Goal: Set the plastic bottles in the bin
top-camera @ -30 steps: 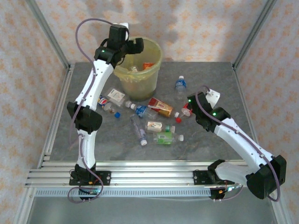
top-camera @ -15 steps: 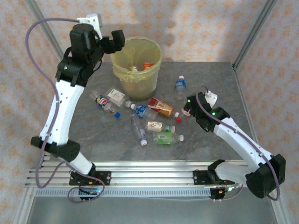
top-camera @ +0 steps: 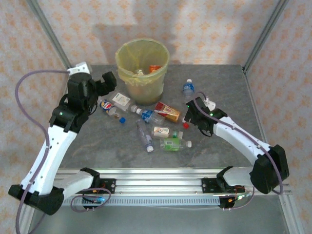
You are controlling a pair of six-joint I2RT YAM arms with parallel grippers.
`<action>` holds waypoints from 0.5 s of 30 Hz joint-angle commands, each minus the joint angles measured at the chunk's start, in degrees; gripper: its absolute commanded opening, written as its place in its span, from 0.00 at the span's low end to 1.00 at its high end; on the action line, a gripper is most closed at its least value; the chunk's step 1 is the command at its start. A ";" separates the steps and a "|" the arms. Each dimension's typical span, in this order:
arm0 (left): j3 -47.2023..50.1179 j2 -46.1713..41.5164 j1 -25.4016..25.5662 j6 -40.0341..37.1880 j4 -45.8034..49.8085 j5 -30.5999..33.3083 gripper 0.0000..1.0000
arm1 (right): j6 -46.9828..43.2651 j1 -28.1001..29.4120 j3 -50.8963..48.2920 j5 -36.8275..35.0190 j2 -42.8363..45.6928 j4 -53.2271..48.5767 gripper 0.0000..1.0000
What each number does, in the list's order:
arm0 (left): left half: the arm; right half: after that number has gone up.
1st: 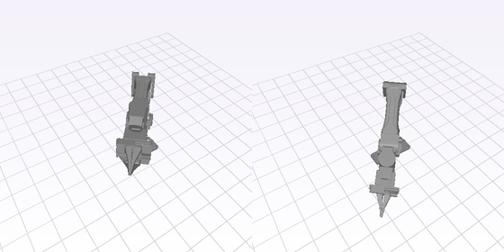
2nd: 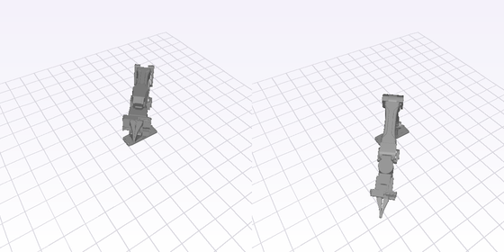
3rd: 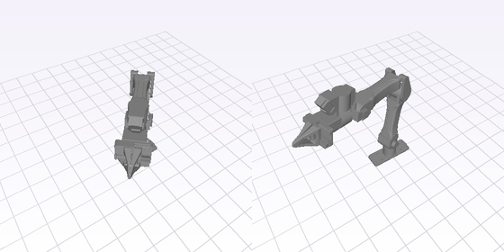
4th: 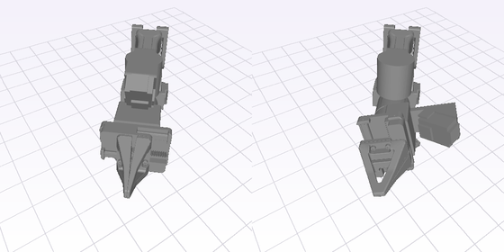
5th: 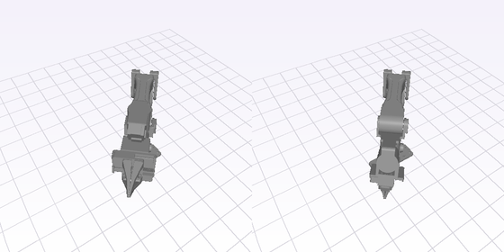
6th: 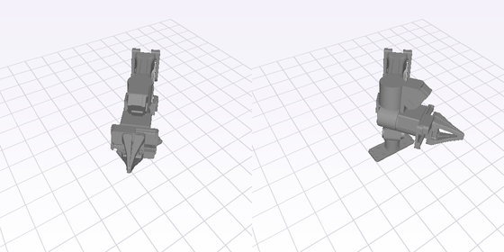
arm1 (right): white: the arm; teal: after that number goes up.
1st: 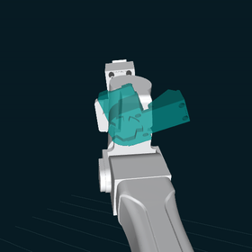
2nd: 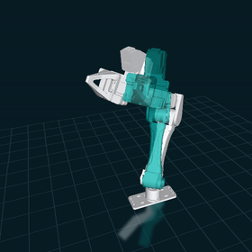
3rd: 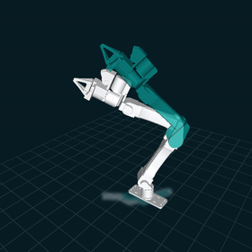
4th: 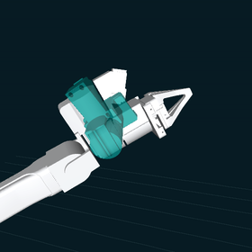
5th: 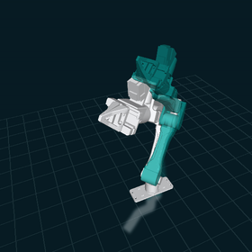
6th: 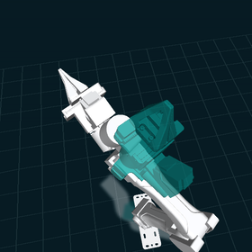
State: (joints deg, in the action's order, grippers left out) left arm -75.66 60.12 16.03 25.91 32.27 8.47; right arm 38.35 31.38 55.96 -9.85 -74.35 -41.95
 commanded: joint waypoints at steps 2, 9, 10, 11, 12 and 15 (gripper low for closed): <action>5.63 -4.83 0.32 4.39 0.77 4.98 1.00 | 0.59 0.35 0.91 1.77 -3.07 -0.16 0.99; 9.28 -6.68 0.32 5.98 4.88 6.87 1.00 | 0.39 -1.18 5.18 -3.78 -8.54 -2.10 0.99; 9.53 -6.70 0.34 5.99 4.90 6.80 1.00 | -0.07 -2.08 5.89 -3.55 -9.32 -1.57 0.99; 9.61 -6.68 0.32 6.05 4.91 6.62 1.00 | -0.49 -3.09 6.52 -3.32 -10.11 -0.88 0.99; 9.73 -6.61 0.32 6.08 4.82 6.55 1.00 | -0.92 -4.00 7.01 -3.01 -10.88 -0.24 0.99; 10.11 -6.51 0.32 6.34 4.25 6.28 1.00 | -2.58 -6.77 8.79 -1.51 -13.78 2.14 0.99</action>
State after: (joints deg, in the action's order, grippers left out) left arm -66.04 54.15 16.03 31.11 35.62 12.93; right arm 37.56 26.59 62.52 -10.24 -85.95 -41.54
